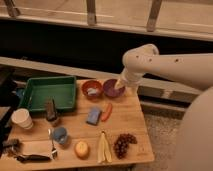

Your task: Place sponge in purple bowl

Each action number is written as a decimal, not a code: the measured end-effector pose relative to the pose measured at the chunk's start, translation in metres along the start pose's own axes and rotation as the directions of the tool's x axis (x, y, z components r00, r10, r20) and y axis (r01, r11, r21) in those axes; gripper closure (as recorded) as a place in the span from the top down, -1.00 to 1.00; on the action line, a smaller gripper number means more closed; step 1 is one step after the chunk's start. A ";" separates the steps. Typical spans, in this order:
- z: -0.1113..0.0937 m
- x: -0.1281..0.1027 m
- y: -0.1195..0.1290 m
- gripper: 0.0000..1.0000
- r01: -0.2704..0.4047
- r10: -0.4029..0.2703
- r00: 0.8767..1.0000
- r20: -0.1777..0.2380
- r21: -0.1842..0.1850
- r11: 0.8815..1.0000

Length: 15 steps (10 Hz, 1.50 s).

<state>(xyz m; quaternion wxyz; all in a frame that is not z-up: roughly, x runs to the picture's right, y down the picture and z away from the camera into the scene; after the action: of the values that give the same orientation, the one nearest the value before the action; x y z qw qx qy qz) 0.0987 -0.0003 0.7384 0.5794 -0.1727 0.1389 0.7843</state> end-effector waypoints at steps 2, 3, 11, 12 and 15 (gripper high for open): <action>0.011 0.024 0.051 0.28 0.076 -0.081 0.995 -0.061 -0.075 0.994; 0.014 0.034 0.063 0.28 0.095 -0.103 0.991 -0.083 -0.094 0.991; 0.035 0.051 0.079 0.28 0.125 -0.139 0.979 -0.146 -0.101 0.987; 0.049 0.059 0.087 0.28 0.137 -0.152 0.974 -0.170 -0.100 0.986; 0.092 0.076 0.109 0.28 0.165 -0.185 0.952 -0.243 -0.100 0.981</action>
<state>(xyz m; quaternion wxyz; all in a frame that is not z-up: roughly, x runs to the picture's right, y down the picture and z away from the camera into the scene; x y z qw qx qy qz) -0.0358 0.0717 0.7906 0.6172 -0.3051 0.1642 0.7064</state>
